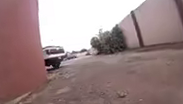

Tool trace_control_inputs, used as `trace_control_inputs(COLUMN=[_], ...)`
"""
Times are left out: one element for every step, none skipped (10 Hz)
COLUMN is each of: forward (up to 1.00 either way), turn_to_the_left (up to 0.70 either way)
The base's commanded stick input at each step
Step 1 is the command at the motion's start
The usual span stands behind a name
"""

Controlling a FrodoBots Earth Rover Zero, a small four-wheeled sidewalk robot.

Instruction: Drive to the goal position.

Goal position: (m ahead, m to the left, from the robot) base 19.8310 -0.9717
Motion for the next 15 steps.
trace_control_inputs(forward=[0.85, 0.85, 0.85, 0.85, 0.85, 0.85, 0.85, 0.85, 0.85, 0.85, 0.85, 0.85, 0.85, 0.85, 0.85], turn_to_the_left=[0.0, 0.0, 0.0, 0.0, 0.0, 0.0, 0.0, 0.0, 0.0, 0.0, 0.0, 0.0, 0.0, 0.0, 0.0])
